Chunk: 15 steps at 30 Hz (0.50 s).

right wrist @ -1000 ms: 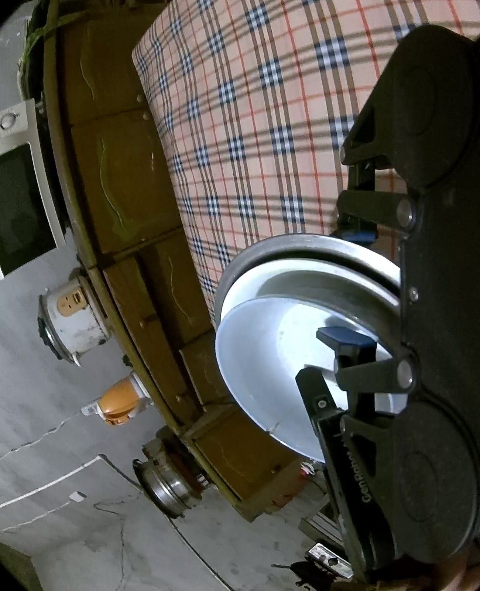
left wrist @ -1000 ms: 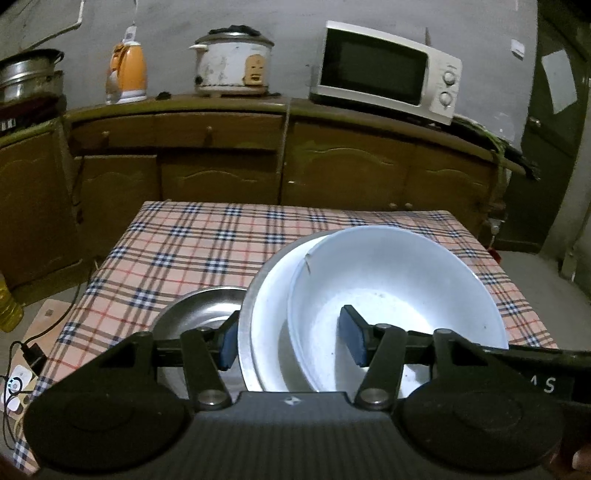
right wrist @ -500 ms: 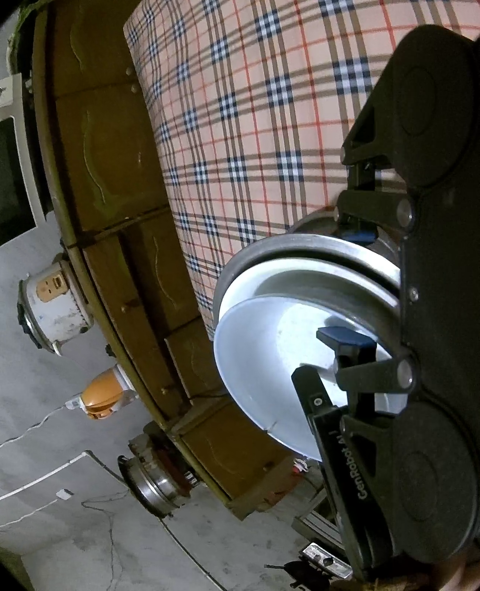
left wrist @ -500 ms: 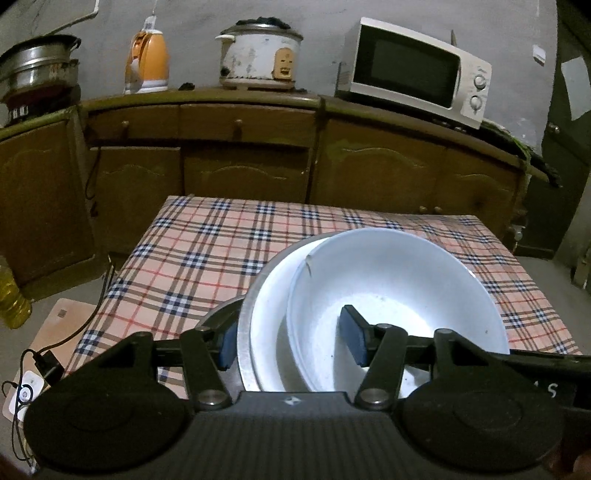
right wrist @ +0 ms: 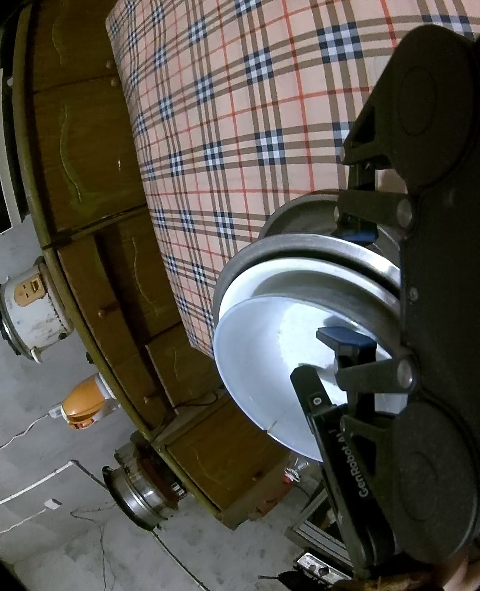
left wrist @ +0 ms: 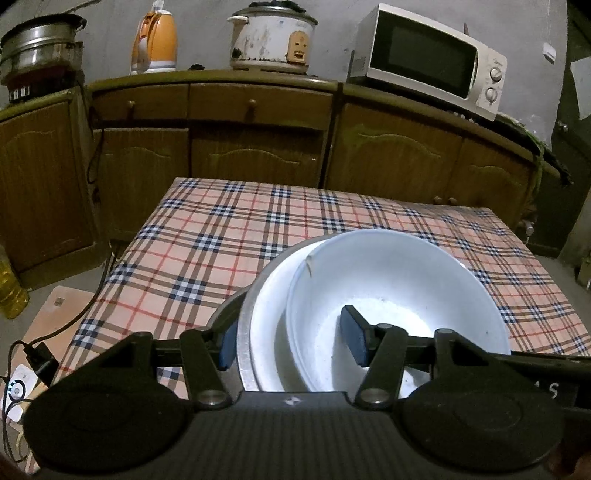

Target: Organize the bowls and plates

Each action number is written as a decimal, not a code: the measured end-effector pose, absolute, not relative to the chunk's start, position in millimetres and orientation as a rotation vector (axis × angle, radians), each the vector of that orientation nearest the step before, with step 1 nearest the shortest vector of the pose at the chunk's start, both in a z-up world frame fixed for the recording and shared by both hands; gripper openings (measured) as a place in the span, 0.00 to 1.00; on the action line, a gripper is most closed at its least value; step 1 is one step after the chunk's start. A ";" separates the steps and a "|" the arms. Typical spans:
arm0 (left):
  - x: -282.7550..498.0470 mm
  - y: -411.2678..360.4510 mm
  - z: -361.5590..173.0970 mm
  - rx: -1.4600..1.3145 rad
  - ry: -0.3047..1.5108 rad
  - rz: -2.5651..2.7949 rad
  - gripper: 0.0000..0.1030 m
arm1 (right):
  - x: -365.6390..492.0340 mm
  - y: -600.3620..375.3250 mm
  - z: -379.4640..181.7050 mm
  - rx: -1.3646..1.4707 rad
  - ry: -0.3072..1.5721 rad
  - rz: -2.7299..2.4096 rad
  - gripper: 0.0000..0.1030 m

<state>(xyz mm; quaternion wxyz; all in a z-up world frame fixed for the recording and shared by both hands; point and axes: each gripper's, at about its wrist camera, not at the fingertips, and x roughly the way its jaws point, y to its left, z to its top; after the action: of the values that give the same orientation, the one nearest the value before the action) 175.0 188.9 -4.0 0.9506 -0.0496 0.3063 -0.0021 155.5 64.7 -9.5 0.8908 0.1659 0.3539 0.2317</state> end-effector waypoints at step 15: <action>196.2 206.2 -33.0 -0.094 0.650 -0.029 0.56 | 172.5 83.9 -40.6 0.359 0.762 0.446 0.52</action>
<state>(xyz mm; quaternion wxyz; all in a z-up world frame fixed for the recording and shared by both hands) 196.2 206.2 -33.0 0.9465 -0.0459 0.3192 -0.0144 172.5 83.9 -40.6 0.8886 0.1728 0.3667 0.2147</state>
